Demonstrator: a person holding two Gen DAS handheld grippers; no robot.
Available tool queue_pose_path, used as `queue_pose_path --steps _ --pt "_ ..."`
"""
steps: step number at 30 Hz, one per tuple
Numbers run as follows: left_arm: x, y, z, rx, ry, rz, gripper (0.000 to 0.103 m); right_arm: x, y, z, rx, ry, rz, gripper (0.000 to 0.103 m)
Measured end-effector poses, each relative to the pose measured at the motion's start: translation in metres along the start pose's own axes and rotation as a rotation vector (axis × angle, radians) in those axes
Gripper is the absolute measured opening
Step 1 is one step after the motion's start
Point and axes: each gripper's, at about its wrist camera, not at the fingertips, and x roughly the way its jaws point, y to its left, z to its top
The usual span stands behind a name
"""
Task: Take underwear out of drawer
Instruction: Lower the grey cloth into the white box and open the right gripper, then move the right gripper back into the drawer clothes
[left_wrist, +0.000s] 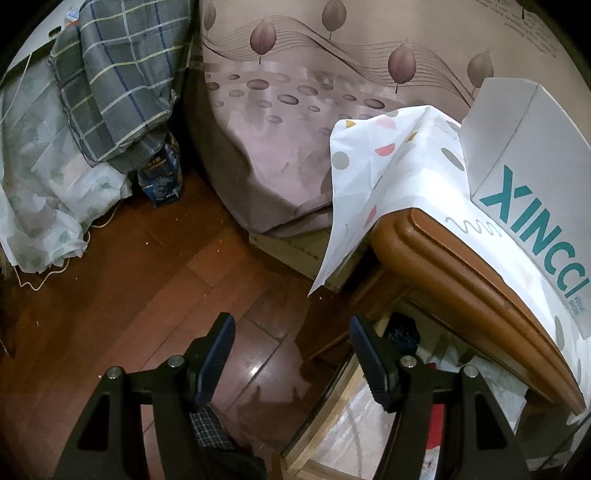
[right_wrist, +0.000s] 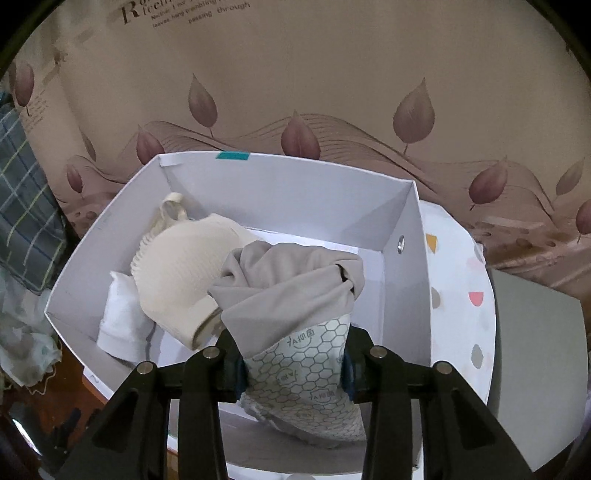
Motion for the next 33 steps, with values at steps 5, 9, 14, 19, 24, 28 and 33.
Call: queue_pose_path --steps 5,9,14,19,24,28,33 --pt "0.000 0.000 0.000 0.002 0.008 -0.008 0.066 0.003 -0.005 -0.001 0.020 0.005 -0.011 0.043" --pt "0.002 -0.002 -0.001 0.011 0.017 -0.012 0.066 0.000 -0.008 -0.002 0.024 -0.008 -0.026 0.059" --pt "0.002 -0.006 0.000 0.025 0.009 -0.014 0.066 -0.013 -0.006 -0.006 -0.006 -0.039 -0.038 0.066" --pt "0.001 -0.008 -0.001 0.038 0.000 -0.013 0.066 -0.051 -0.005 -0.033 -0.043 -0.103 0.012 0.068" --pt "0.003 -0.002 -0.001 0.011 0.007 -0.004 0.066 -0.082 -0.006 -0.092 -0.112 -0.143 0.051 0.073" --pt "0.006 0.003 -0.001 -0.009 0.021 0.003 0.066 -0.082 -0.004 -0.148 -0.204 -0.107 0.066 0.074" --pt "0.005 0.003 -0.001 -0.002 0.017 0.002 0.066 -0.055 0.007 -0.206 -0.359 0.004 0.090 0.074"
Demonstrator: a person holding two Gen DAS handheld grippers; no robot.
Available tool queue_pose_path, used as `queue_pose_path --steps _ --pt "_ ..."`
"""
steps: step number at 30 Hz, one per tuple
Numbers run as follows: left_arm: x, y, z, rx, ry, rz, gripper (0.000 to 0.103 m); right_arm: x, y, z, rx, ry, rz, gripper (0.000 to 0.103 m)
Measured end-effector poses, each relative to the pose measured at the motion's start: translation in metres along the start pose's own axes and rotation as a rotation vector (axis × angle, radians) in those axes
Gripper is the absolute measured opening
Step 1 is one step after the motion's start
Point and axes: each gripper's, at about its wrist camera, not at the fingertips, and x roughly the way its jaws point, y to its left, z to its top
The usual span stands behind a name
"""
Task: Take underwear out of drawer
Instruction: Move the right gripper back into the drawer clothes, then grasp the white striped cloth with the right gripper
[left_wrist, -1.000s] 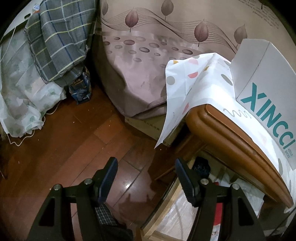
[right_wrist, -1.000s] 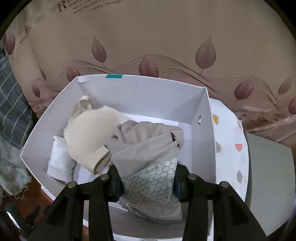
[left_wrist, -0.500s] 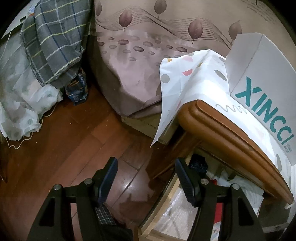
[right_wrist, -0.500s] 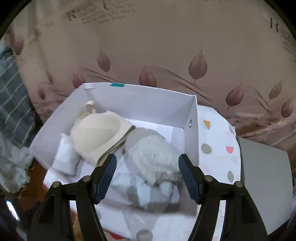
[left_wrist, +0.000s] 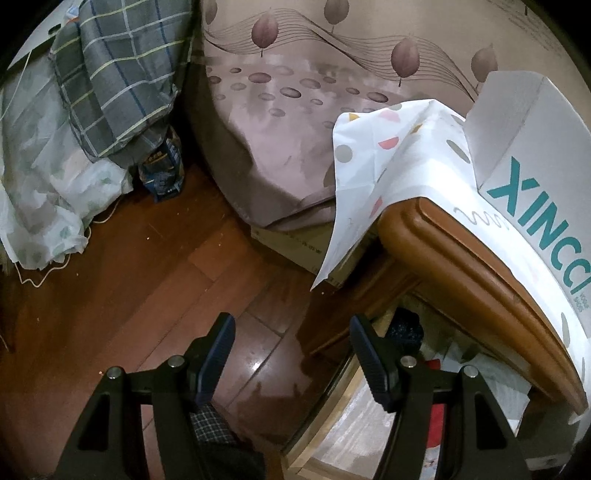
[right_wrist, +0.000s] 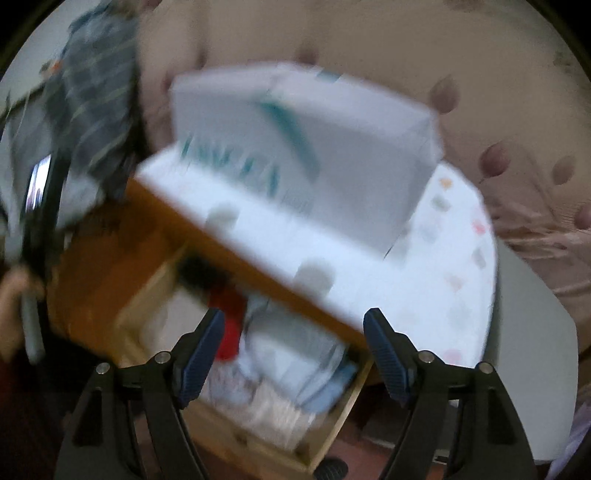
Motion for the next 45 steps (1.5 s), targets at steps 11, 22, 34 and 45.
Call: queue_pose_path --steps 11,22,34,45 --pt "0.003 0.014 0.005 -0.059 0.019 -0.010 0.066 0.083 0.039 -0.043 -0.245 0.177 0.034 0.074" --pt "0.011 0.011 0.003 -0.053 0.056 -0.022 0.066 0.148 0.063 -0.068 -0.635 0.290 -0.052 0.072" --pt "0.019 0.013 0.002 -0.068 0.091 -0.032 0.066 0.202 0.072 -0.072 -0.828 0.318 -0.129 0.074" --pt "0.022 -0.001 -0.005 -0.009 0.099 -0.028 0.066 0.240 0.057 -0.060 -0.693 0.329 -0.044 0.068"
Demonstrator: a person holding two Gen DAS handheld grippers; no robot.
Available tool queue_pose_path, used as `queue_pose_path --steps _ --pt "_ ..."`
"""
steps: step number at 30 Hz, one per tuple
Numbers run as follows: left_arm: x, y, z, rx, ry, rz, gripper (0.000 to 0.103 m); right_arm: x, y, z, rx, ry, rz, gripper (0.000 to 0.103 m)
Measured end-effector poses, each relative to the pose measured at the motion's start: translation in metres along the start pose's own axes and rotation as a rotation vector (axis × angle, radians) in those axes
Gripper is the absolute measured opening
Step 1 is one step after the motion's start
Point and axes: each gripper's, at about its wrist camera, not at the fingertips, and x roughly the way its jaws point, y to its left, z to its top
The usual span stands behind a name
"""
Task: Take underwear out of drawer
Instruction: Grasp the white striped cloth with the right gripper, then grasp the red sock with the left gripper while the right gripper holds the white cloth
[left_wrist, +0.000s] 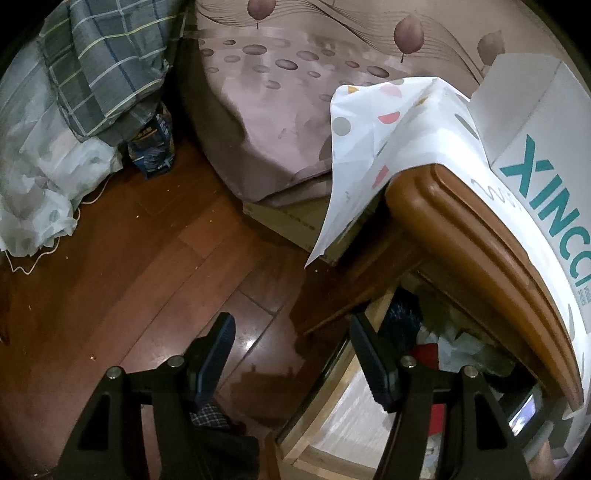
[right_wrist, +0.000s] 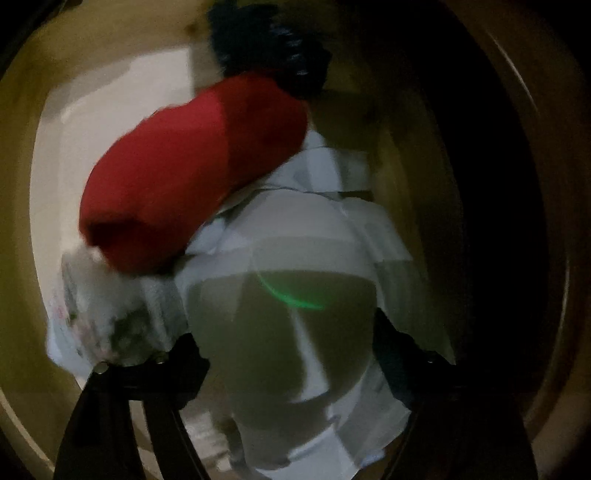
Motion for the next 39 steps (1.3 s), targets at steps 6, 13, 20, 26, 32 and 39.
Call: queue_pose_path --steps 6,13,20,26,32,39 --pt "0.002 -0.007 -0.002 0.023 0.006 -0.005 0.066 -0.002 -0.011 -0.003 0.141 -0.010 0.143 0.026" --pt "0.006 -0.016 -0.005 0.047 0.024 -0.034 0.066 -0.017 -0.017 -0.007 0.262 0.017 0.264 0.013" --pt "0.016 -0.046 -0.020 0.149 0.094 -0.126 0.066 -0.047 -0.025 -0.028 0.398 0.034 0.330 0.012" --pt "0.027 -0.078 -0.038 0.243 0.164 -0.184 0.066 -0.070 -0.027 -0.049 0.595 0.011 0.394 0.012" --pt "0.041 -0.089 -0.047 0.215 0.226 -0.205 0.066 -0.077 -0.025 -0.079 0.856 -0.045 0.421 0.012" --pt "0.051 -0.112 -0.066 0.290 0.266 -0.165 0.066 -0.092 -0.022 -0.103 1.104 -0.168 0.346 0.012"
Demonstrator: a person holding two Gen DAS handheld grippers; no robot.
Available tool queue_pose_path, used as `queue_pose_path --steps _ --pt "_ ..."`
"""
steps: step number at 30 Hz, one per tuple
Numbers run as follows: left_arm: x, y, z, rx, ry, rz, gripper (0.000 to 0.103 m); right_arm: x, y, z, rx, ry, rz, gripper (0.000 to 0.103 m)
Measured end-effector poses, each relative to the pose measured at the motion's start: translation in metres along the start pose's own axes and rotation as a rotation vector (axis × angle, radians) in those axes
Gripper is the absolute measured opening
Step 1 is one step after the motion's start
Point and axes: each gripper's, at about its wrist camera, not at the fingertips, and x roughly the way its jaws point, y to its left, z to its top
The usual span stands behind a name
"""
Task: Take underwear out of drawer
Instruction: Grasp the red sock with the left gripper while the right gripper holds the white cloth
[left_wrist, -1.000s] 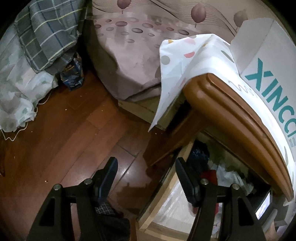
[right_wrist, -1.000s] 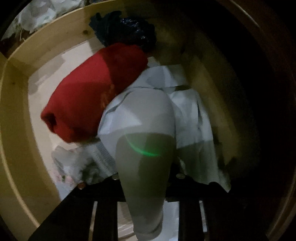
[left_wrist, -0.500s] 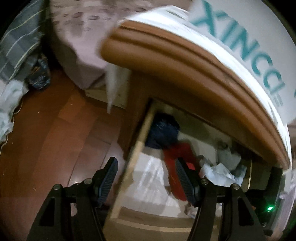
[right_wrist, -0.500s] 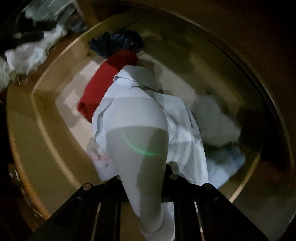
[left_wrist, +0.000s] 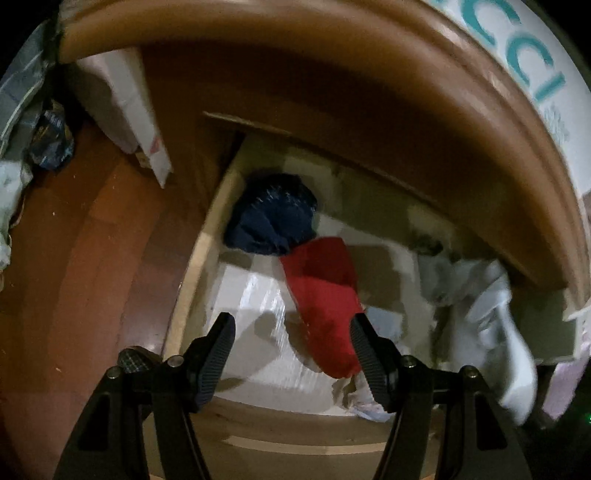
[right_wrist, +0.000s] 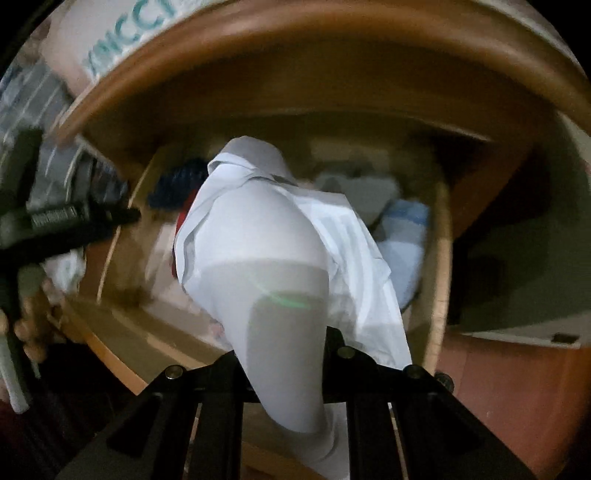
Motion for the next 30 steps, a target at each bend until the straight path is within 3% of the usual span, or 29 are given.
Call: queue_pose_path --steps 7,16,19,24,28,30 --pt "0.021 -0.015 -0.006 0.017 0.070 0.013 0.066 -0.015 -0.010 -0.008 0.112 -0.089 0.017 0.012" --pt "0.049 -0.023 -0.008 -0.090 0.139 0.008 0.066 -0.044 -0.032 -0.021 0.193 -0.151 0.000 0.012" --pt "0.059 -0.031 -0.004 -0.095 0.160 0.007 0.066 -0.044 -0.037 -0.022 0.201 -0.153 0.007 0.012" --pt "0.061 -0.029 -0.005 -0.125 0.099 -0.003 0.066 -0.046 -0.042 -0.021 0.205 -0.148 0.020 0.012" --pt "0.071 -0.030 -0.006 -0.102 0.163 0.016 0.066 -0.046 -0.040 -0.020 0.193 -0.142 0.022 0.012" --pt "0.075 -0.028 -0.007 -0.120 0.185 -0.008 0.066 -0.044 -0.038 -0.020 0.184 -0.140 0.020 0.012"
